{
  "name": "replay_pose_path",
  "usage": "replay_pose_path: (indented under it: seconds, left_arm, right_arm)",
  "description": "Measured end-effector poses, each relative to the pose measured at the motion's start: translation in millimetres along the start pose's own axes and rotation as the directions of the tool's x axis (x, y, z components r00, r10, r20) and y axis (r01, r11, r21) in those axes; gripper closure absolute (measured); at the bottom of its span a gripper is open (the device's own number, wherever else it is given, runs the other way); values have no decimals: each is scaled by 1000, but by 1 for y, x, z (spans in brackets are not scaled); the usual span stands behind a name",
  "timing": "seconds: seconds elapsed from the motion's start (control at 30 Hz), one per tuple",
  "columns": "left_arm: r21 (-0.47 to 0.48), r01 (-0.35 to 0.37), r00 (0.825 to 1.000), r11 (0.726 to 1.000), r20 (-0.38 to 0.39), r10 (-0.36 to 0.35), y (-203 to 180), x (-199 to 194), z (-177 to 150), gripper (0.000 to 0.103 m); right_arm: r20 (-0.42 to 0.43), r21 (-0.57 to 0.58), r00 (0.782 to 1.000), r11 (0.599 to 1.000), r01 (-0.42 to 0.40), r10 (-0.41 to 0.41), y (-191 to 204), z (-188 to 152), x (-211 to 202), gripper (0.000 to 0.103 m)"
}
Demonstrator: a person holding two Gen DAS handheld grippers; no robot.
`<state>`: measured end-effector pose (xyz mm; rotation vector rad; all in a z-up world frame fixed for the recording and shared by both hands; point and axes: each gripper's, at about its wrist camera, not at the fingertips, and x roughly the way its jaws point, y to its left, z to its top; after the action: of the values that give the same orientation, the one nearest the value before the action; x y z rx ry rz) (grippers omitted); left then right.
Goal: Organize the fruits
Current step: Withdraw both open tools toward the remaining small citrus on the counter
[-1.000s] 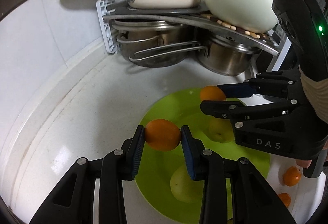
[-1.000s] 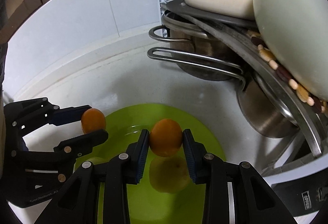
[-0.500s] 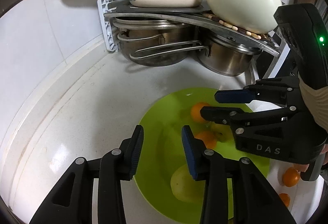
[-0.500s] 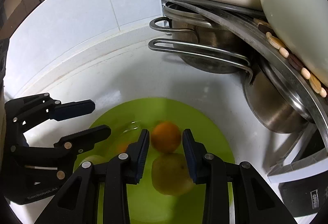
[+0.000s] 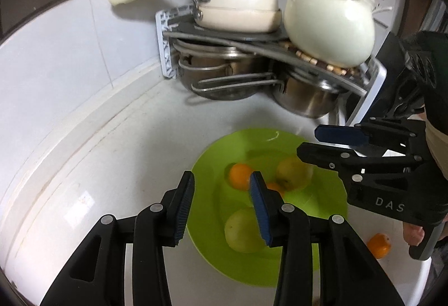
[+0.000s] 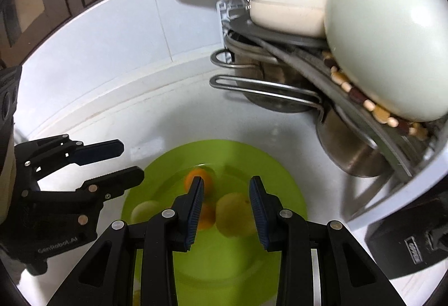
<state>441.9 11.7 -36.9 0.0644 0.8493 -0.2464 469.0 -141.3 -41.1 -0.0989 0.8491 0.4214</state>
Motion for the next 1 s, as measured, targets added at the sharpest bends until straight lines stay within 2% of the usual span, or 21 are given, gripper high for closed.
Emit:
replay_pose_path:
  seconds: [0.6, 0.8, 0.9, 1.0]
  left_arm:
    - [-7, 12, 992, 1000, 124, -11, -42, -100, -28, 53]
    - [6, 8, 989, 1000, 150, -8, -54, -125, -42, 48]
    - [4, -5, 988, 1000, 157, 4, -60, -133, -50, 45]
    - [-5, -13, 987, 1000, 162, 13, -65, -141, -59, 42]
  right_arm:
    - [159, -43, 987, 999, 11, -4, 26, -35, -105, 66]
    - [197, -38, 980, 999, 15, -7, 33, -53, -129, 65]
    - [210, -42, 978, 999, 21, -12, 37, -63, -139, 61]
    - [206, -46, 979, 999, 21, -11, 37, -73, -145, 61]
